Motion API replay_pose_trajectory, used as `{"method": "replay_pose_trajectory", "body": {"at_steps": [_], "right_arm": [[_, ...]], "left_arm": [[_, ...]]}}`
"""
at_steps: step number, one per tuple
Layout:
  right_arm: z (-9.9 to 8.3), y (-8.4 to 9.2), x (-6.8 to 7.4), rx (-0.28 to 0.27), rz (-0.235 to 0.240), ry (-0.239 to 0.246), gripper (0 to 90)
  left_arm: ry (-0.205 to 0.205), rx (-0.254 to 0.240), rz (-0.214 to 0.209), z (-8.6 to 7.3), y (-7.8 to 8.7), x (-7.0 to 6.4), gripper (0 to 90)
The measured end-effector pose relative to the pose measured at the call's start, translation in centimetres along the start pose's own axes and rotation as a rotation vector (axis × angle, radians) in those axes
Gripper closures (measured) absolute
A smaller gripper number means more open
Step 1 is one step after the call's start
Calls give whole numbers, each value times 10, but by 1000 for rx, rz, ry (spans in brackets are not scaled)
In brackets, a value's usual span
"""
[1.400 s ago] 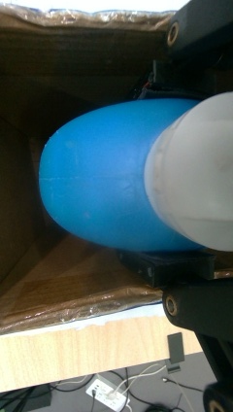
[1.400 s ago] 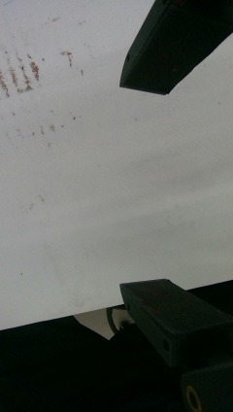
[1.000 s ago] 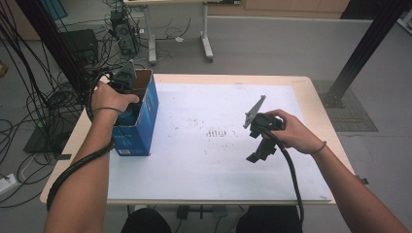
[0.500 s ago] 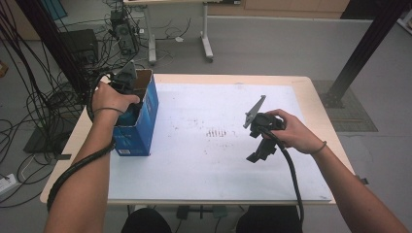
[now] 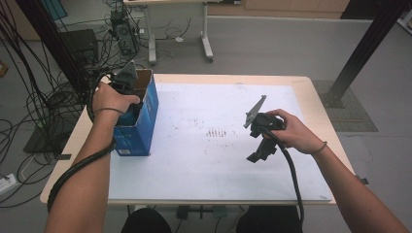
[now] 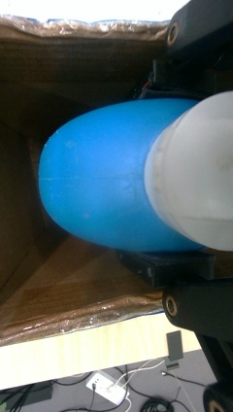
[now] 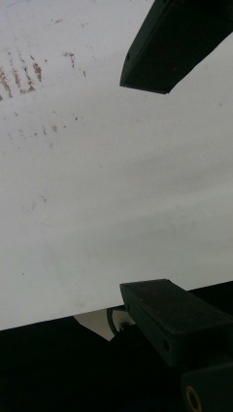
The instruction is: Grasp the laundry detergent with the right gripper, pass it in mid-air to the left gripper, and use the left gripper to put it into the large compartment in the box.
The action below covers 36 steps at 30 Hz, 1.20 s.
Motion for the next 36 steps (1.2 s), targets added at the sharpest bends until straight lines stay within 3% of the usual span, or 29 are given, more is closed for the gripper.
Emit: {"method": "replay_pose_trajectory", "body": {"at_steps": [36], "right_arm": [[2,-1,-1,5,4,0,57]], "left_arm": [[7,-5,-4,-1,0,1,377]]}}
Point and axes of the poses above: each handheld gripper's, and its own axes: y roughly backward along the jaws, z roughly out of its top, x roughly to its left, the point moved 8 cm from there along -y, roughly forward along the jaws, and after that the axes turned 15 degrees about -y, right-handed, at the moved point
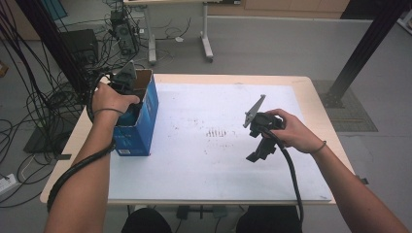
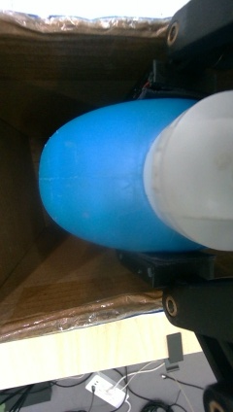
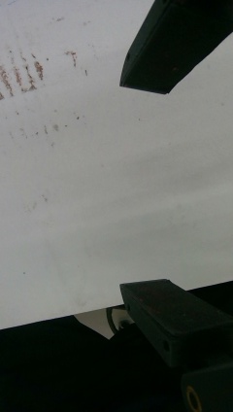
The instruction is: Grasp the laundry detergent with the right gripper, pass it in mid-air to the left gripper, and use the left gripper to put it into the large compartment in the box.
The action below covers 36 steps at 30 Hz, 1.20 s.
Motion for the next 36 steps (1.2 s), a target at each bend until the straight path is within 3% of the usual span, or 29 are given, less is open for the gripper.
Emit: {"method": "replay_pose_trajectory", "body": {"at_steps": [25,36], "right_arm": [[0,-2,1,9,-1,4,57],[1,-2,1,6,-3,4,58]], "left_arm": [[10,-15,-4,0,0,1,373],[13,-15,9,-1,15,3,329]]}}
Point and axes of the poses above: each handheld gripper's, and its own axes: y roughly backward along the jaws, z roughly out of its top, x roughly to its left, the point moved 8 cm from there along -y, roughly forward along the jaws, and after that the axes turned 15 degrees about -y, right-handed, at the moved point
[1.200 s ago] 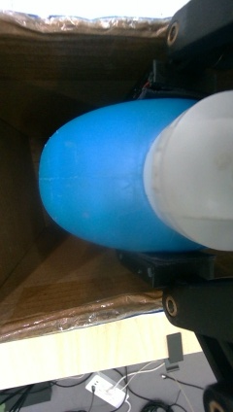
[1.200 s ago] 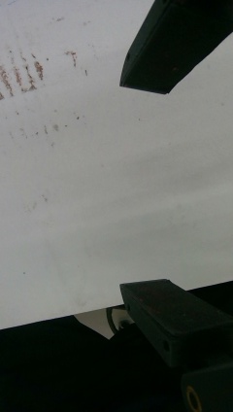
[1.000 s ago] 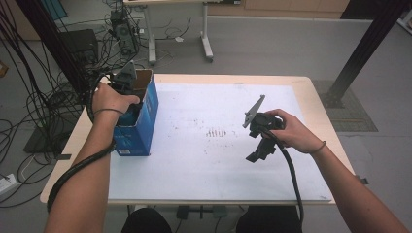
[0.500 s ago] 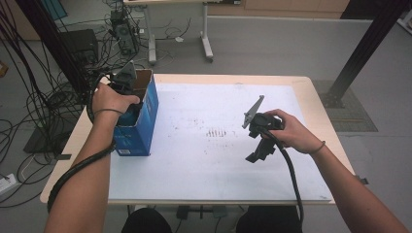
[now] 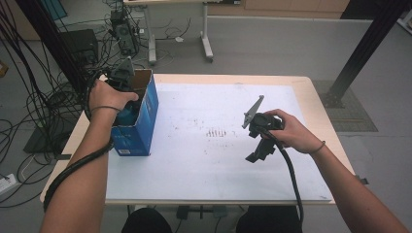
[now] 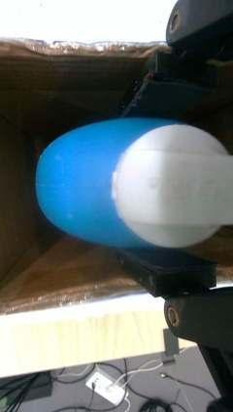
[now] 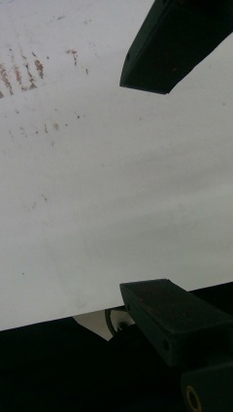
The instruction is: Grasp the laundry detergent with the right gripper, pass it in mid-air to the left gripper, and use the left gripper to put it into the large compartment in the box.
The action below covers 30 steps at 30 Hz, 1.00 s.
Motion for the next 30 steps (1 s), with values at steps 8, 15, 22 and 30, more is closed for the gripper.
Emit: {"method": "replay_pose_trajectory", "body": {"at_steps": [8,15,22,30], "right_arm": [[1,0,2,-1,-2,9,58],[2,0,2,-2,-7,8,57],[3,2,3,-4,-7,9,58],[5,4,5,0,-12,13,58]], "left_arm": [[-8,8,24,0,8,0,300],[-10,-5,34,-1,20,0,277],[-28,-16,44,-3,41,-5,218],[-39,-51,13,-3,61,-14,172]]}}
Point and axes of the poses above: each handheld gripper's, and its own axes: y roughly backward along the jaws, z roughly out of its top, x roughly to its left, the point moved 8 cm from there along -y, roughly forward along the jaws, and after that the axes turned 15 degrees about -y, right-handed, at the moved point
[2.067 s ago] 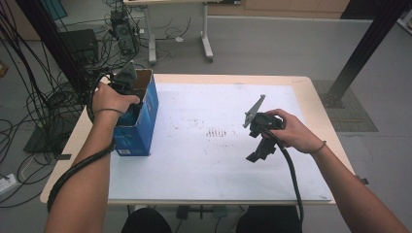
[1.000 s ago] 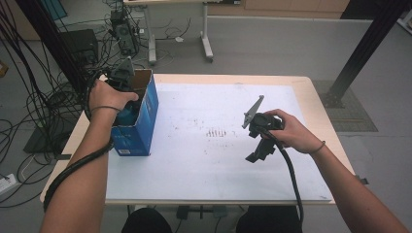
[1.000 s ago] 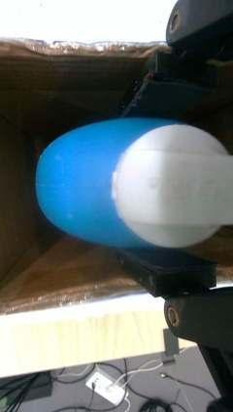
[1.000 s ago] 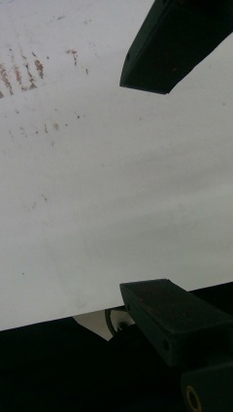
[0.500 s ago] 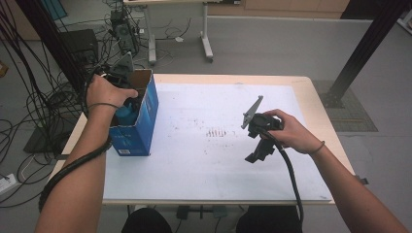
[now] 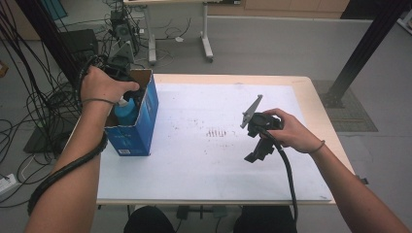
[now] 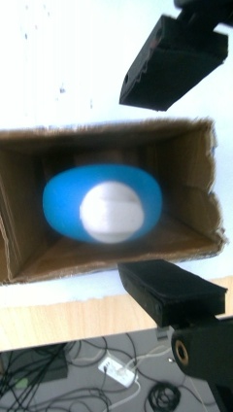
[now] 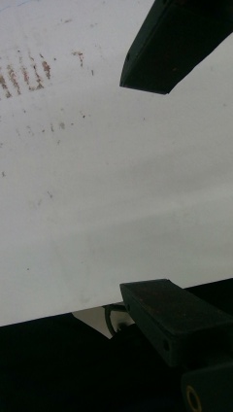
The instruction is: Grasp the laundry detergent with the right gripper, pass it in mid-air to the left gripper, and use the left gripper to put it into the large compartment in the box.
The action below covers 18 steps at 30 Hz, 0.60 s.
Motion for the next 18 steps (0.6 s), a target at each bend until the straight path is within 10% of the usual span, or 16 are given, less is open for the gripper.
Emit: {"method": "replay_pose_trajectory", "body": {"at_steps": [18], "right_arm": [[2,-3,-3,5,-2,-12,56]], "left_arm": [[-103,-98,-84,14,44,-49,100]]}}
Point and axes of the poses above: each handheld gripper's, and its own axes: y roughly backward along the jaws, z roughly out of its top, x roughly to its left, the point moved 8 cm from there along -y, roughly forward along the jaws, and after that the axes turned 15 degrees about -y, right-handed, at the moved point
